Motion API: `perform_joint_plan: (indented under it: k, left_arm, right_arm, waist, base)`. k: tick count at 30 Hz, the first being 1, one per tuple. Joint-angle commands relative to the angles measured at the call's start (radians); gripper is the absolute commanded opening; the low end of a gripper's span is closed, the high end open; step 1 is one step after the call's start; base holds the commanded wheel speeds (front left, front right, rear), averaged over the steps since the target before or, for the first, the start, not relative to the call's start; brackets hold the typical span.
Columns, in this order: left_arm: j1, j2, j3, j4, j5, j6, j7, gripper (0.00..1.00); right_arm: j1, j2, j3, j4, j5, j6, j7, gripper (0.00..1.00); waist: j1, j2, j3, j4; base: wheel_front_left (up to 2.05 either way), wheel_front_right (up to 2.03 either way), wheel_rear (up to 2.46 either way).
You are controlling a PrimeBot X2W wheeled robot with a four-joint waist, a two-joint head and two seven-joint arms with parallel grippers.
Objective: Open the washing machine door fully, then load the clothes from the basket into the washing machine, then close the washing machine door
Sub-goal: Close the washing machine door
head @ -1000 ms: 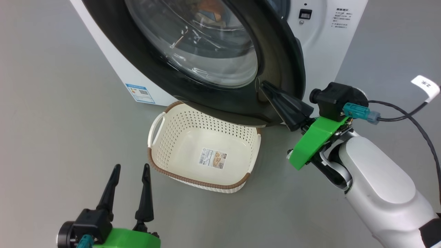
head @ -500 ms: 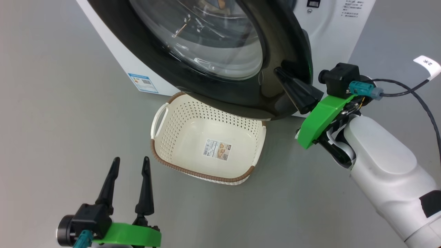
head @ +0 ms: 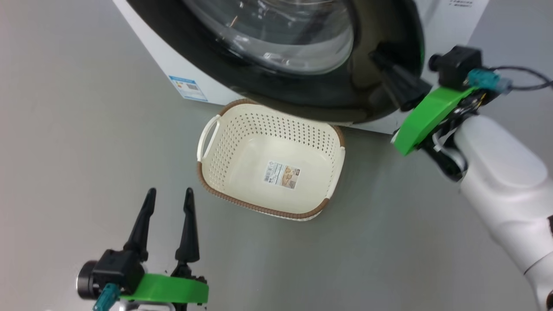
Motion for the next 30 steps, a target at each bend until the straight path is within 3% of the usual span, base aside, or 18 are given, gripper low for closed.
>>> perform_joint_plan:
  k: [1,18,30]
  left_arm:
    - [-0.036,0.014,0.025,-0.039,-0.006,0.007,-0.008,1.00]
    - [-0.078,0.013,-0.037,-0.066,-0.051,0.046,-0.008,1.00]
    - [-0.080,0.013,-0.032,-0.053,-0.028,0.046,-0.008,1.00]
  right_arm:
    - [-0.027,-0.008,-0.010,-0.001,0.012,0.001,-0.014,0.00]
    - [-0.227,-0.079,-0.037,0.180,-0.003,0.001,-0.028,0.00]
    - [-0.155,-0.065,-0.023,0.077,-0.033,0.001,-0.029,0.00]
  waist:
    - [-0.0001,0.0000,0.015,0.014]
    - [-0.0001,0.0000,0.093,0.084]
    - [-0.0001,0.0000,0.069,0.048]
  base:
    - [0.00,0.00,0.00]
    - [0.00,0.00,0.00]
    - [0.00,0.00,0.00]
